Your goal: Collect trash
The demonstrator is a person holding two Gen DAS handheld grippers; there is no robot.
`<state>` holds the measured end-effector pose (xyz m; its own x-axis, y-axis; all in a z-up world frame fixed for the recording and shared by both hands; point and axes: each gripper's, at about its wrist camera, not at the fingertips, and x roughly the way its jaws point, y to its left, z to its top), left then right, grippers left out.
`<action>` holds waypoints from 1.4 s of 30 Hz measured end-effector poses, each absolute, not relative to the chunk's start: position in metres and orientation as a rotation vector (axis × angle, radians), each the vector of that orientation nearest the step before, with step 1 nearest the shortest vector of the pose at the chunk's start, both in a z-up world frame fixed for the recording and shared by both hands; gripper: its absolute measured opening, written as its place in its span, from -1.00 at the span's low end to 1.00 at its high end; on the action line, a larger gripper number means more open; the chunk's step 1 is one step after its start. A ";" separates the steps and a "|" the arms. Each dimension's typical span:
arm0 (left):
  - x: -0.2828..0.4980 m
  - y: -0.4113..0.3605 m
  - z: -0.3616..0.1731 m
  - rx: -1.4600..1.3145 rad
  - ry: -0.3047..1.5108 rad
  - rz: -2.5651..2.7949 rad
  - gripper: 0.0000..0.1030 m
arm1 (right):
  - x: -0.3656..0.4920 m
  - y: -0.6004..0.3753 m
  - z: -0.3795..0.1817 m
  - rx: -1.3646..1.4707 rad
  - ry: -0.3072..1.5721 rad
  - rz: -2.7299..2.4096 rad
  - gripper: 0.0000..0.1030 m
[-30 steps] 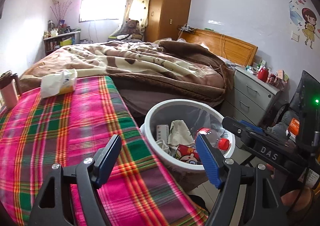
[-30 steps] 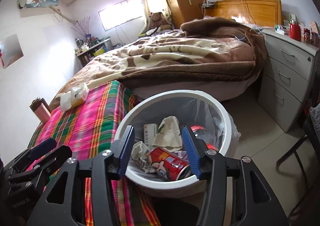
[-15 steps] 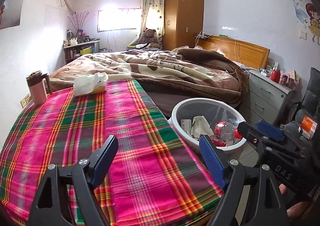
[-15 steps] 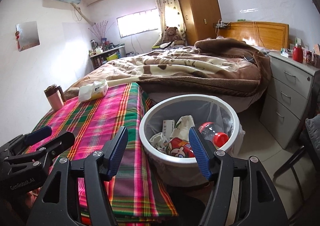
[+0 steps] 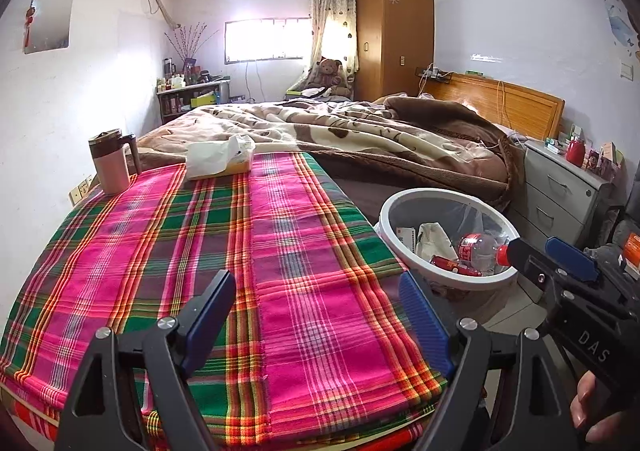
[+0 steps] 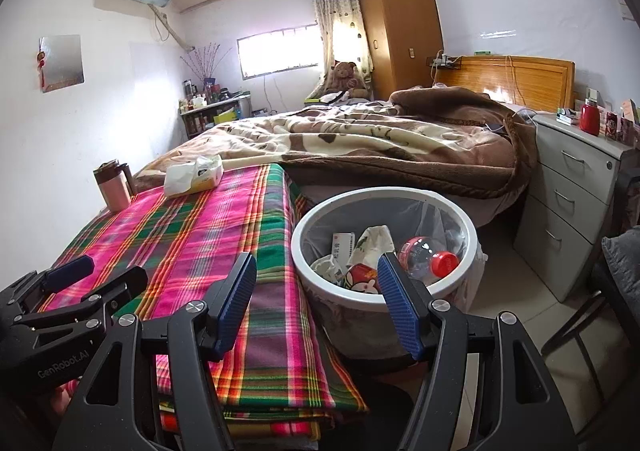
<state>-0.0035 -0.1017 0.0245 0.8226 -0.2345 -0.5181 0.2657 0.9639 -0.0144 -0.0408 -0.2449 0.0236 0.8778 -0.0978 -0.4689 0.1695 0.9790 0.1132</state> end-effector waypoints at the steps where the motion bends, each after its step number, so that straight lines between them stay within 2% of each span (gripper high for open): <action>1: -0.003 -0.101 0.024 0.057 0.545 -0.263 0.65 | -0.041 -0.244 0.023 0.153 0.481 -0.140 0.25; 42: -0.007 -0.099 0.025 0.047 0.546 -0.256 0.65 | -0.046 -0.236 0.028 0.154 0.481 -0.140 0.25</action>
<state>-0.0073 -0.0992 0.0254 0.8239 -0.2283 -0.5187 0.2530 0.9672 -0.0239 -0.0459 -0.2362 0.0276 0.8773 -0.0972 -0.4700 0.1697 0.9789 0.1142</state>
